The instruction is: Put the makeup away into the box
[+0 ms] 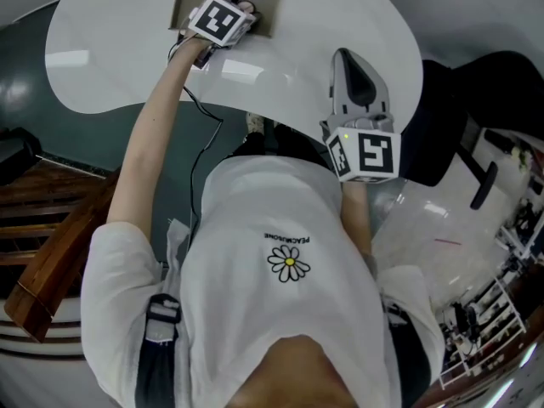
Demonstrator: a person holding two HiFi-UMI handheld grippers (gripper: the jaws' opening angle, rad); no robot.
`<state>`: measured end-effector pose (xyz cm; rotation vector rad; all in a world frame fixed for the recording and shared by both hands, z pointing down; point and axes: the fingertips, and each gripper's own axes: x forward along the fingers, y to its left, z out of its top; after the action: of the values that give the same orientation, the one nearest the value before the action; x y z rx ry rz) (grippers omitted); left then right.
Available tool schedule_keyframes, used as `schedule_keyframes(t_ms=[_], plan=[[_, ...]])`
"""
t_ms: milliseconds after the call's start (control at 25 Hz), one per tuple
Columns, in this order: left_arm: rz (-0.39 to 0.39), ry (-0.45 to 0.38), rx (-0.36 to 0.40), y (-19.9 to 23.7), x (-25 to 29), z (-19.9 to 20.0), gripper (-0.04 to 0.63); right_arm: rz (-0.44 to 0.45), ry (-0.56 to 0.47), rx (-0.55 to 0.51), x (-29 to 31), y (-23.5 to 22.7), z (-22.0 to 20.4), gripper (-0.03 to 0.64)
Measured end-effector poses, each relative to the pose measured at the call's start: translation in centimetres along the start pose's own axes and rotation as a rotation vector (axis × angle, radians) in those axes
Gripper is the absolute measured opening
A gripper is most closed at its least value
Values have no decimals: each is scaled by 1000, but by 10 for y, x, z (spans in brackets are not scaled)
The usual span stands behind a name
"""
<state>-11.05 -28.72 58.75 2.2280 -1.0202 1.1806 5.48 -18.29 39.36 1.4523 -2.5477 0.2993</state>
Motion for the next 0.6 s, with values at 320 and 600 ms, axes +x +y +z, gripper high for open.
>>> schedule_keyframes(t_ms=[320,600], plan=[[104,-139,9,7,-49,34,205,126,-32,-152,8,31,14,31],[316,-477,1,0,-183,92,31,196,-102,-207,23,66,49,31]])
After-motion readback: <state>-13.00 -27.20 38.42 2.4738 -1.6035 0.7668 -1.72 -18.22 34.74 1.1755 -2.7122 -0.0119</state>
